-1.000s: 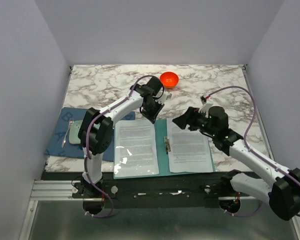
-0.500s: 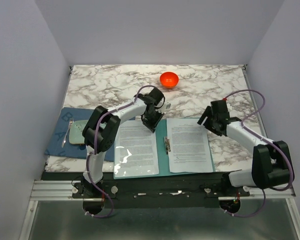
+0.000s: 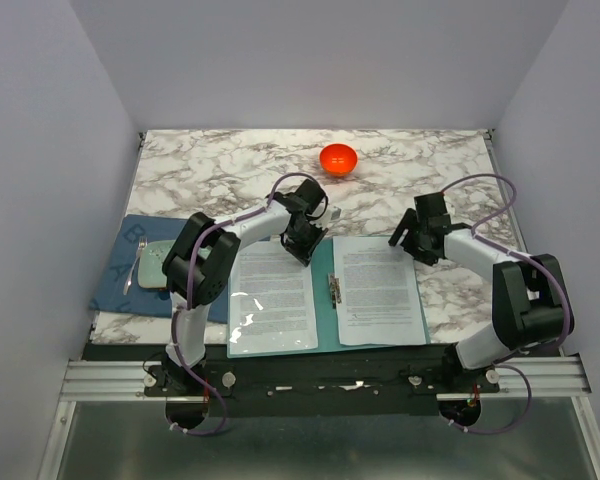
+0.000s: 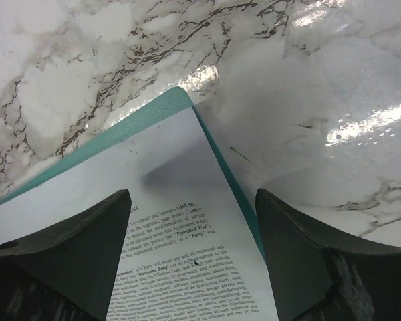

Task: Put the files into the folder

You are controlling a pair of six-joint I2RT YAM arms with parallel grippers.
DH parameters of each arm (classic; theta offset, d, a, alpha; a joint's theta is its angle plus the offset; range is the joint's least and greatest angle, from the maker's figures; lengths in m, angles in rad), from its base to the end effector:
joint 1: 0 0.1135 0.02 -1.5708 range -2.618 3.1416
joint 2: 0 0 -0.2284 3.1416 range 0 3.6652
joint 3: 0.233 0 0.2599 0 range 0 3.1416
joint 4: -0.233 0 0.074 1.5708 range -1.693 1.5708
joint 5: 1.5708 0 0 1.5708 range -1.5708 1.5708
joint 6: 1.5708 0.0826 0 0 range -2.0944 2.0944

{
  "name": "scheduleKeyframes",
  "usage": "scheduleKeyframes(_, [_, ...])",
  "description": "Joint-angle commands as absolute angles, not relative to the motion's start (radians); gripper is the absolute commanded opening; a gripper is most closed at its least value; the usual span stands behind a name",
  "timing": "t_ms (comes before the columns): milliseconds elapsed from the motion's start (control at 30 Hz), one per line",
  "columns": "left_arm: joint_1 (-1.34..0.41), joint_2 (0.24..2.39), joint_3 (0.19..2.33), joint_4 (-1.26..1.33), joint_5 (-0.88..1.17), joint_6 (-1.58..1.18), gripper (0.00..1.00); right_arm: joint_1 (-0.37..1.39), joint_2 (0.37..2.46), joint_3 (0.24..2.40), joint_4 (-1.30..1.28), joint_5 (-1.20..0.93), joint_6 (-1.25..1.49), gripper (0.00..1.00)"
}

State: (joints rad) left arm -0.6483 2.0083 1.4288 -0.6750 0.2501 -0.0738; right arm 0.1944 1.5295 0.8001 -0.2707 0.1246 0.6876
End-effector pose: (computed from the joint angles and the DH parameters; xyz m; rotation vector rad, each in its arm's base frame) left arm 0.3138 -0.2633 0.0857 0.8749 2.7570 -0.5030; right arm 0.3192 0.0524 0.0867 0.6726 2.4792 0.1767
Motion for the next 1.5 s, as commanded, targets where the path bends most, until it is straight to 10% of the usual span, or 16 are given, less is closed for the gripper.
scheduleKeyframes(0, [-0.650,2.006,1.387,-0.678,0.212,-0.043,0.03,0.189,1.548,0.830,-0.238,0.077,0.683,0.84])
scheduleKeyframes(900, [-0.650,1.960,1.434,-0.730,0.144,-0.032,0.03,0.192,1.456,0.749,-0.218,0.070,0.660,0.92])
scheduleKeyframes(1467, [-0.719,1.881,1.549,-0.746,0.174,-0.118,0.38,0.190,1.071,0.608,-0.174,0.095,0.565,1.00])
